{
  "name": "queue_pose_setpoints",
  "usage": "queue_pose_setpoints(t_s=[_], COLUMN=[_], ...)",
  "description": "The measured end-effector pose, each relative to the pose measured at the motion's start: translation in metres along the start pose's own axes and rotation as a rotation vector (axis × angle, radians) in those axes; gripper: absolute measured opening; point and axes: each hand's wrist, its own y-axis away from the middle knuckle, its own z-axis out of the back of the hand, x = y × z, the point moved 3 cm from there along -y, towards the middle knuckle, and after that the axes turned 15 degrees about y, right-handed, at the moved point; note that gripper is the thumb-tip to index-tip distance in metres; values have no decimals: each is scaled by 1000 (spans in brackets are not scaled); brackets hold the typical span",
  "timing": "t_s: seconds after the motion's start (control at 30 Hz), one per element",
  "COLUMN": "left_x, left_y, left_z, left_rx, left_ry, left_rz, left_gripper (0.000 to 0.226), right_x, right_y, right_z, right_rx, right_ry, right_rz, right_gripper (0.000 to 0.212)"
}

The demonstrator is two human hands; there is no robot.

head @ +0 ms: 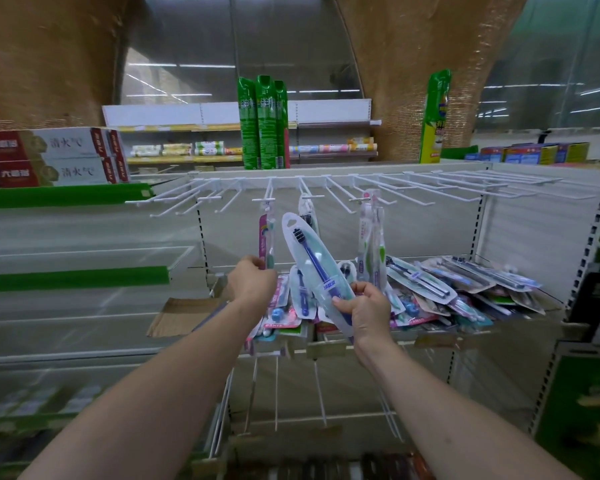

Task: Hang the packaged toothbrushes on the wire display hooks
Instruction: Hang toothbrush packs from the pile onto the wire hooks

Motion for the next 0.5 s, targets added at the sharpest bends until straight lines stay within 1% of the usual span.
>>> queue_pose_setpoints(t_s=[0.13,0.23,0.4,0.5], left_x=[-1,-2,-4,-6], left_y=[3,3,0,1], left_z=[0,-2,-2,-3], left_rx=[21,41,57,70], left_ry=[-28,-20,-6,-26], left_rz=[-12,-11,-4,-16], left_gripper=[13,13,14,16], right_x=[4,8,7,6], right_y=[2,5,6,4], right_z=[-3,-4,-5,-4], right_rx=[29,44,110,95], right_ry=[-49,-4,206,197], right_rz=[-8,18,105,107], right_gripper=[35,31,28,28])
